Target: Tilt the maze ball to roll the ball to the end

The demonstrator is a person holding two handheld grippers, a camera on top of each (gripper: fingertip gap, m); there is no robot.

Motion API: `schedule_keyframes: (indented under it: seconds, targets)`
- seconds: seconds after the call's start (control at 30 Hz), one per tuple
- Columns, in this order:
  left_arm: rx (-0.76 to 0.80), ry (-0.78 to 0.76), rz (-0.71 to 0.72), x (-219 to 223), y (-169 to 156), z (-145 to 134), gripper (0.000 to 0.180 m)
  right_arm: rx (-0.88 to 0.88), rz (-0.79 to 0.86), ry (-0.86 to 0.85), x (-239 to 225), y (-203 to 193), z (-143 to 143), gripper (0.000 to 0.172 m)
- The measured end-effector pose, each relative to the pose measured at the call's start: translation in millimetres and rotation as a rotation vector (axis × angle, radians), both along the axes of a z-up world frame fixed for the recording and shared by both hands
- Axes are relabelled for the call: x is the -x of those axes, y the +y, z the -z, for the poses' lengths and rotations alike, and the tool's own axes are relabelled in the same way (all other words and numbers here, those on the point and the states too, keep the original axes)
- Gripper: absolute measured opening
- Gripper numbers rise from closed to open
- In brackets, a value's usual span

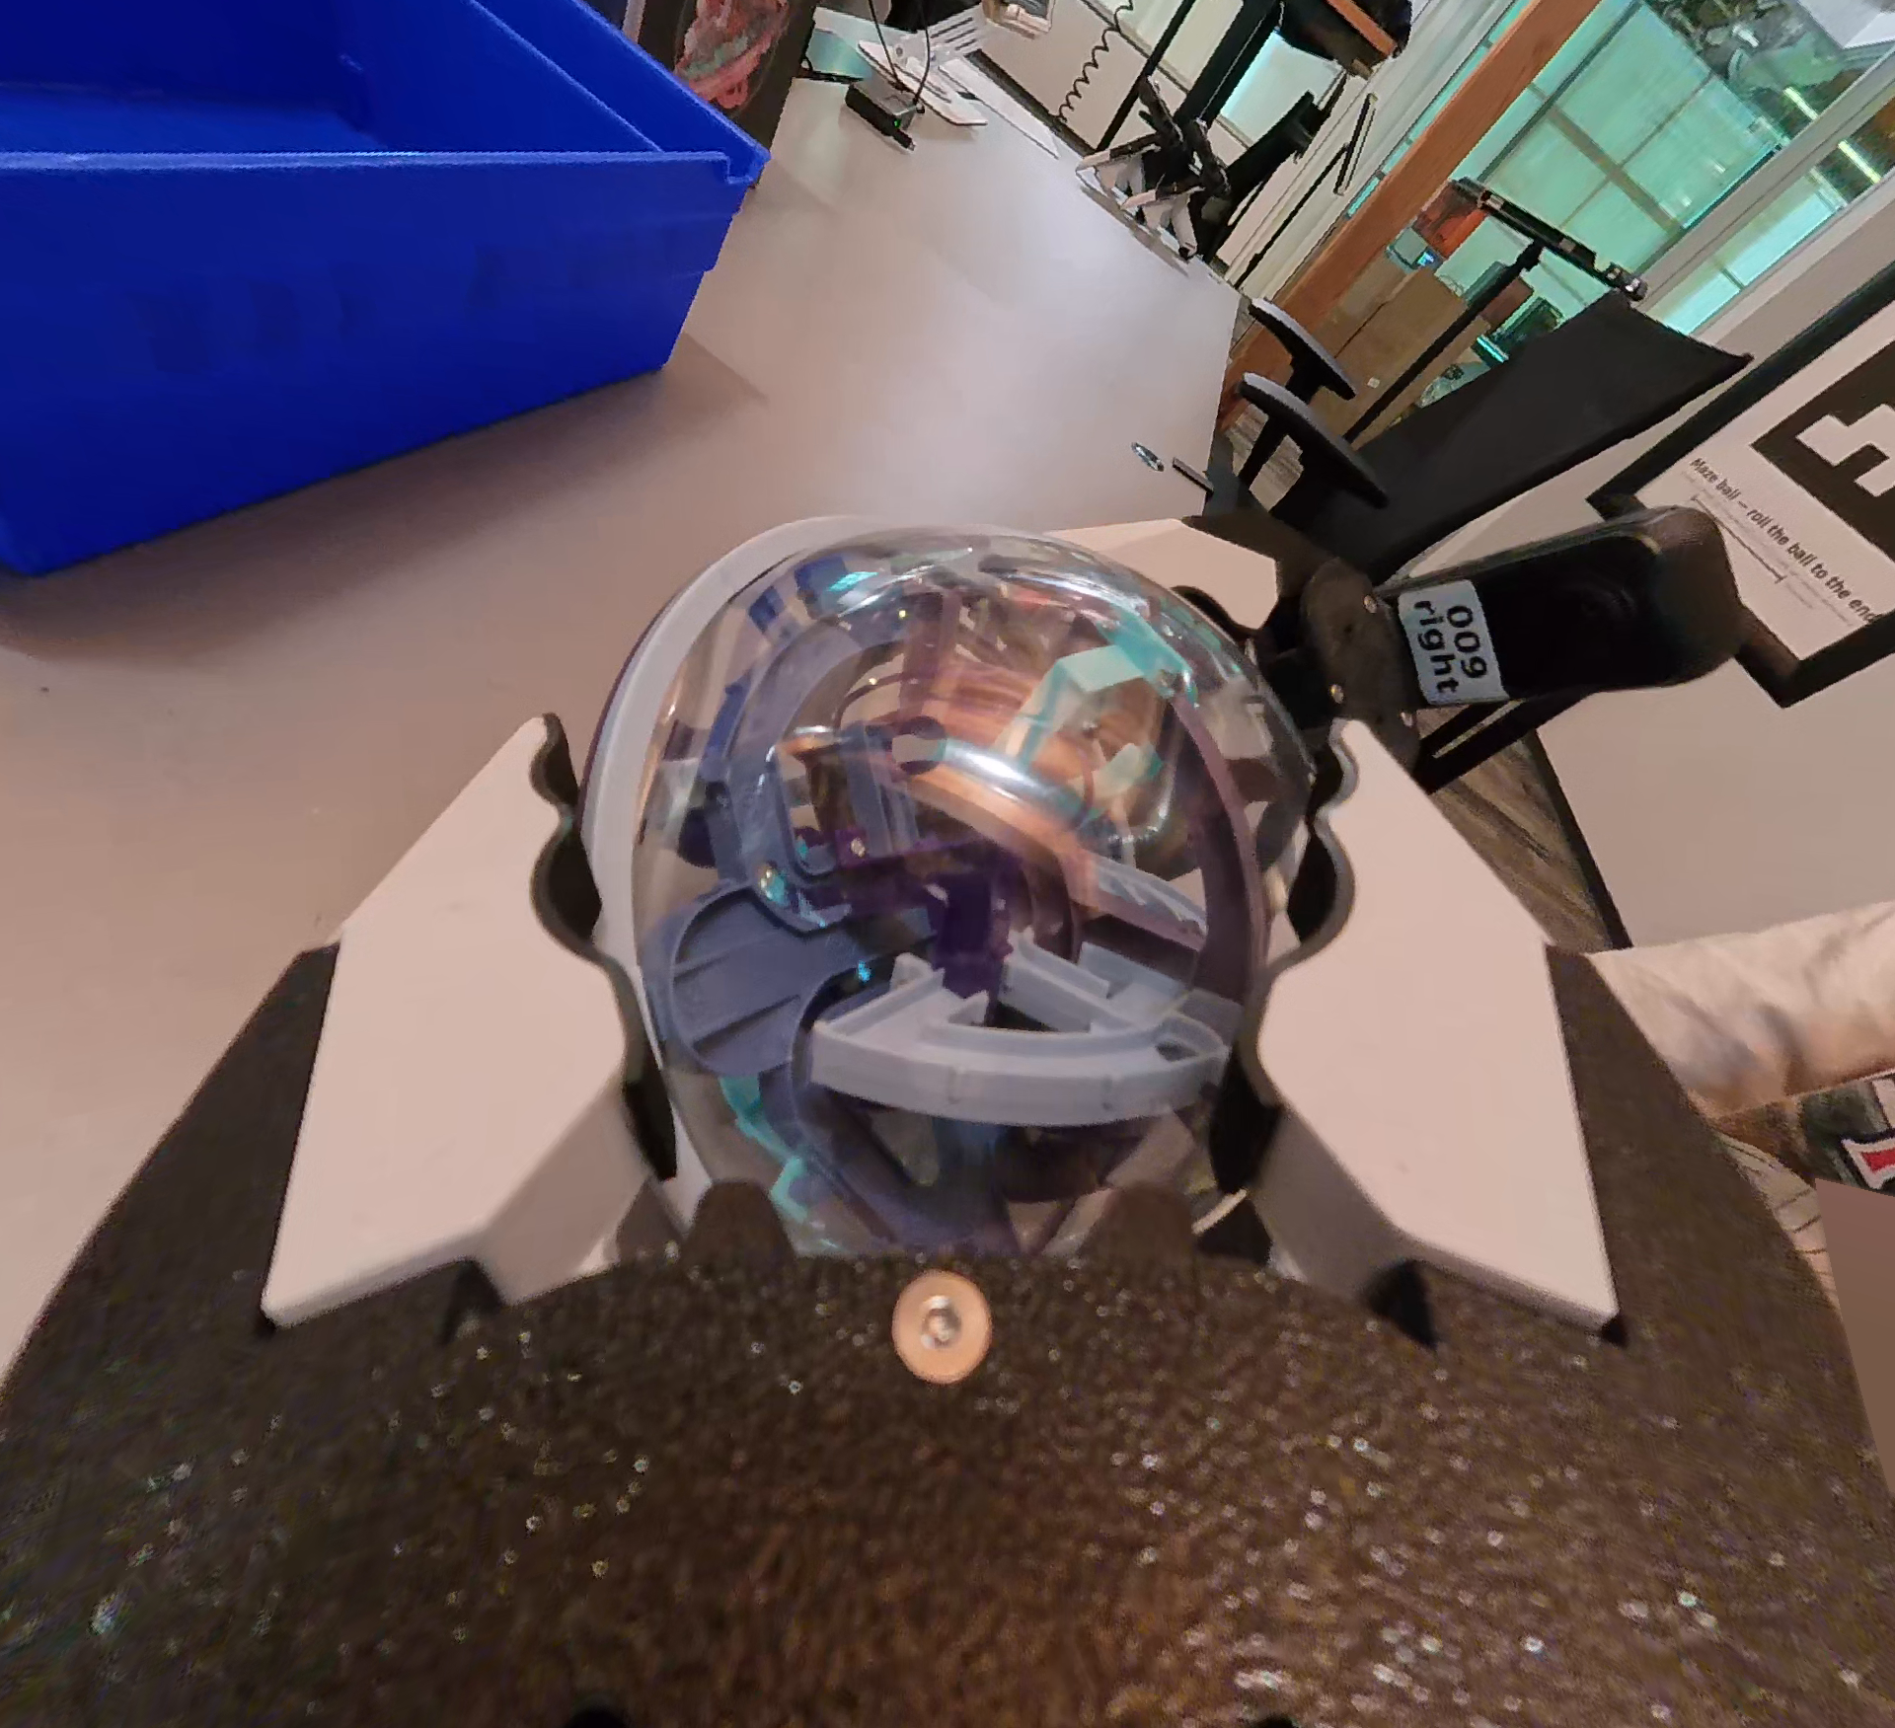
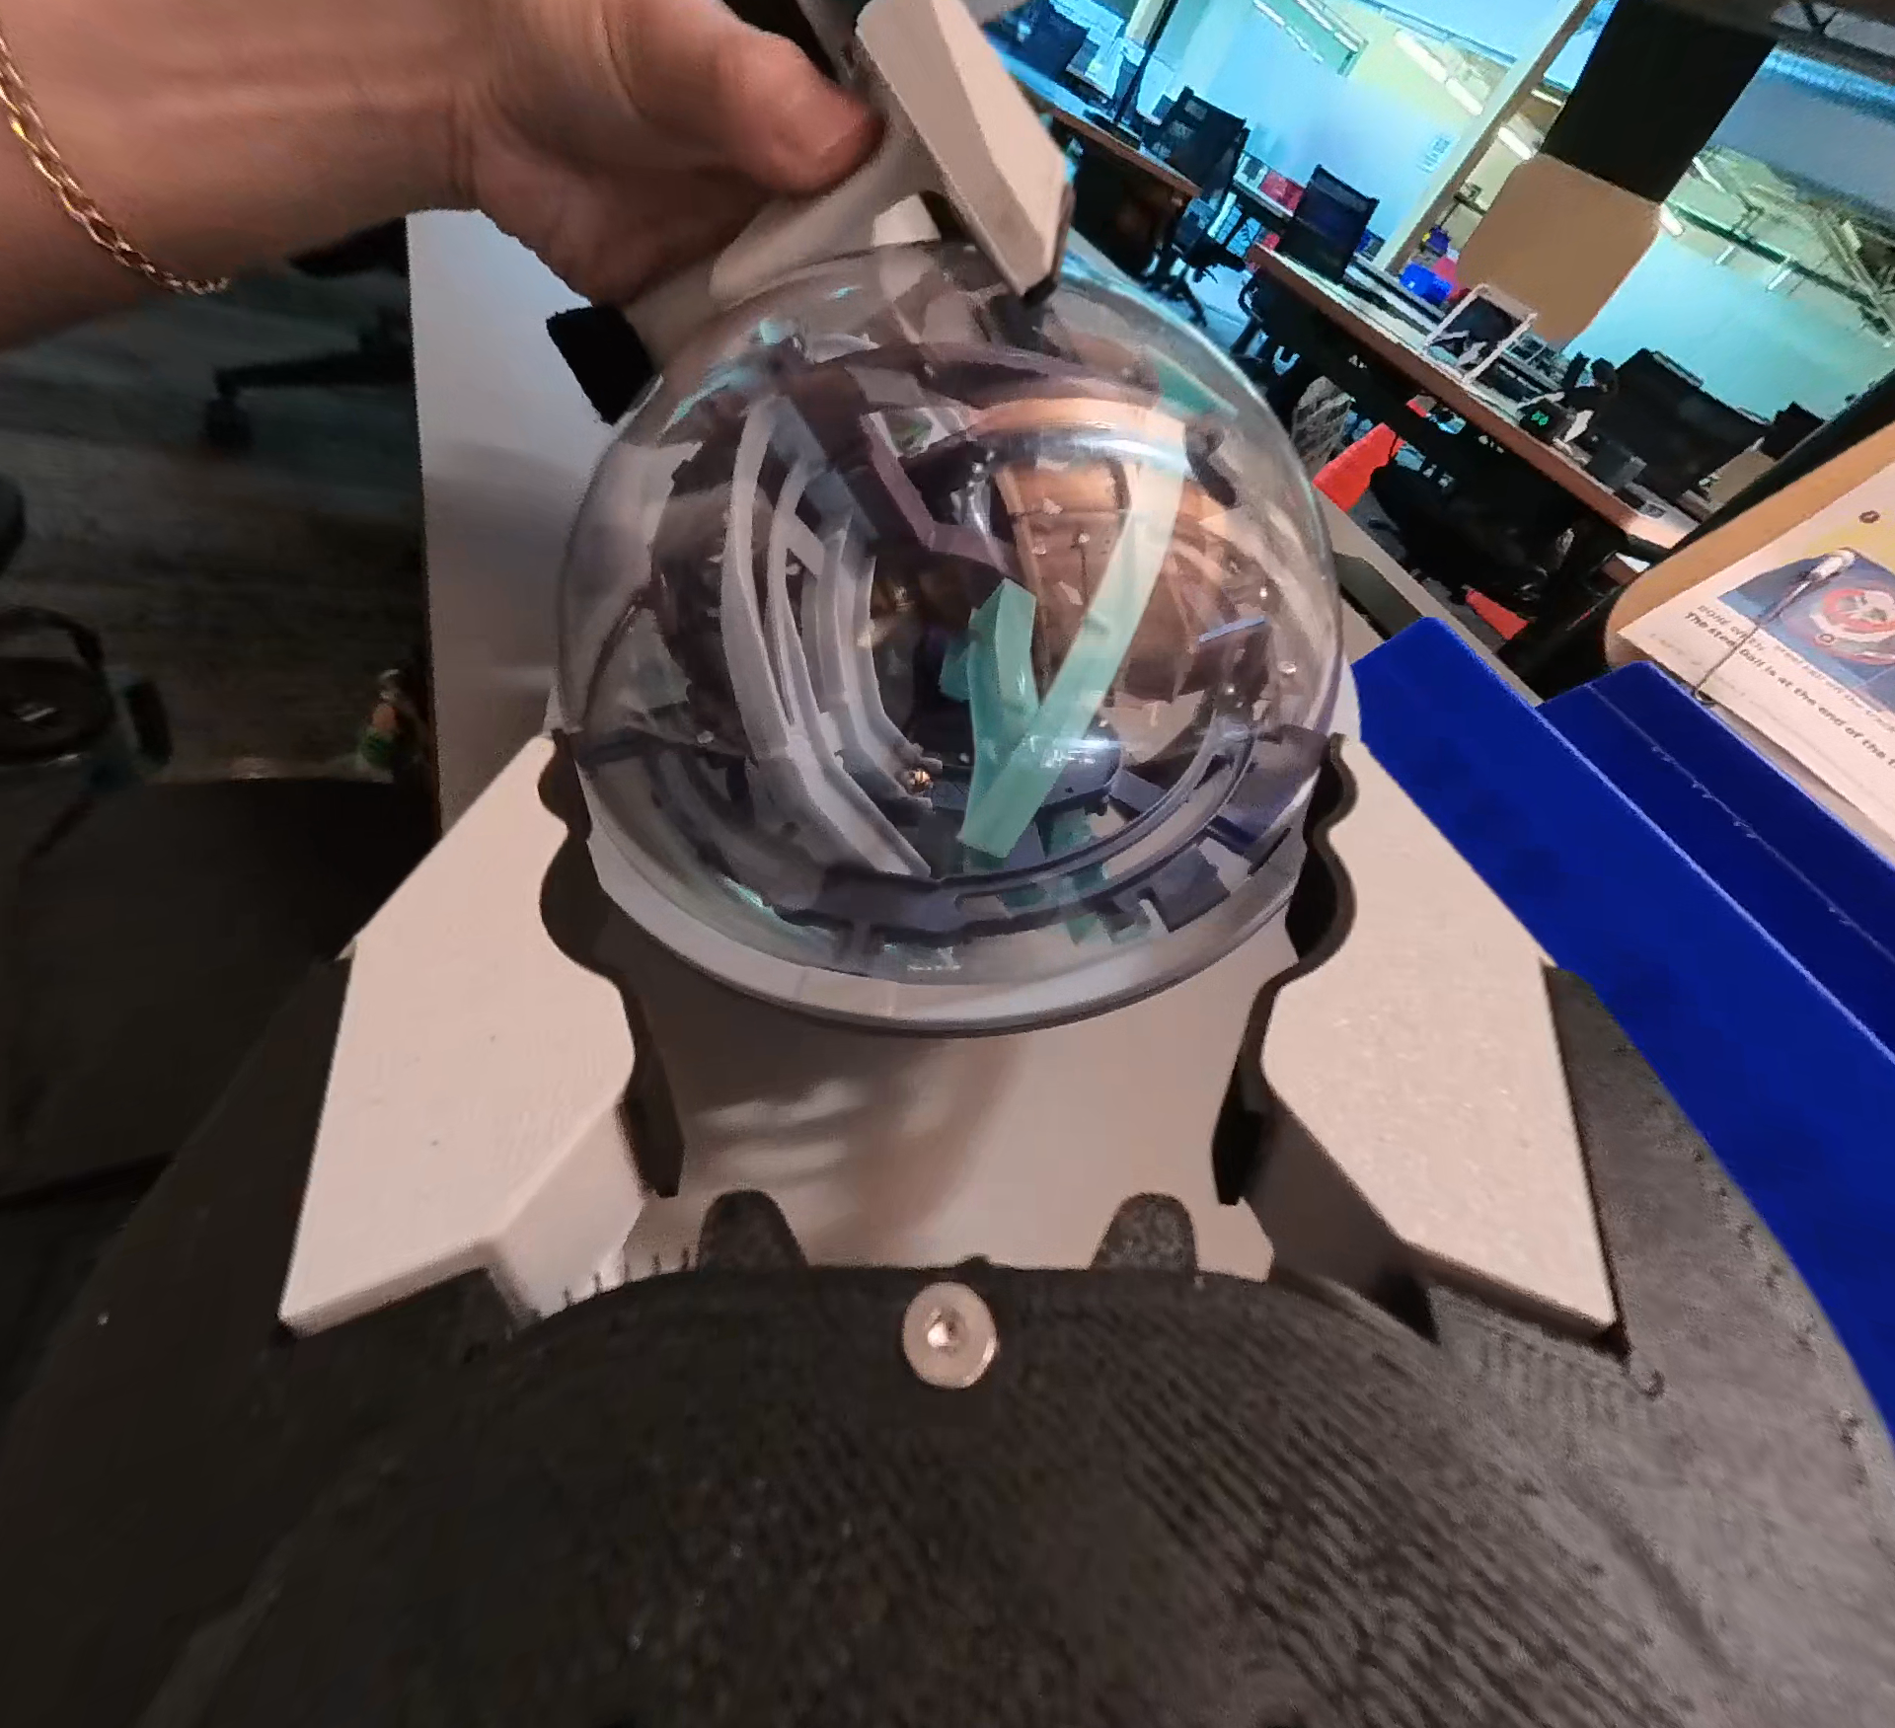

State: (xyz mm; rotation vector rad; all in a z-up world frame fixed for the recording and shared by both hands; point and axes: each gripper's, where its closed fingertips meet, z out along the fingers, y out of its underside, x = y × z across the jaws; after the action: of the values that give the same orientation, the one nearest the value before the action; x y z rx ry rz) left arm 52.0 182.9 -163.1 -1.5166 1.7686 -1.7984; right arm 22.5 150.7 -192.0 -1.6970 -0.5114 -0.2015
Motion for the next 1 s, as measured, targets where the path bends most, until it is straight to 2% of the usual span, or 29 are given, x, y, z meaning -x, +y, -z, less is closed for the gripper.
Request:
schedule_keyframes:
  seconds: [0.2, 0.43, 0.57, 0.7, 0.8, 0.87, 1.0]
  targets:
    - [-0.003, -0.008, 0.012, 0.8, -0.9, -0.3, 0.135, 0.016, 0.003, -0.040, -3.3, -0.2, 6.2, 0.137]
    - [-0.003, -0.044, 0.086, 5.4, -11.0, -1.5, 0.135, -0.043, -0.047, -0.070, 5.8, 3.6, 5.2, 0.149]
    - [-0.017, -0.047, 0.097, 8.0, -10.8, -1.7, 0.135, -0.022, -0.046, -0.076, 6.5, 0.7, 4.5, 0.144]
    - [-0.201, -0.059, -0.035, 2.6, 3.2, -5.6, 0.147, 0.009, -0.025, -0.068, 3.7, -1.7, 5.6, 0.143]
    - [-0.268, -0.007, -0.049, 10.4, 0.1, -6.9, 0.140, 0.026, -0.023, -0.097, 4.4, -3.5, 6.8, 0.143]
    - [-0.272, 0.025, -0.008, 17.5, -9.6, -7.1, 0.126, 0.046, -0.023, -0.112, 6.1, -3.8, 8.3, 0.143]
    - [-0.380, 0.076, 0.029, 23.6, -18.5, 7.5, 0.146, 0.061, -0.029, -0.104, 12.2, -2.8, 6.5, 0.143]
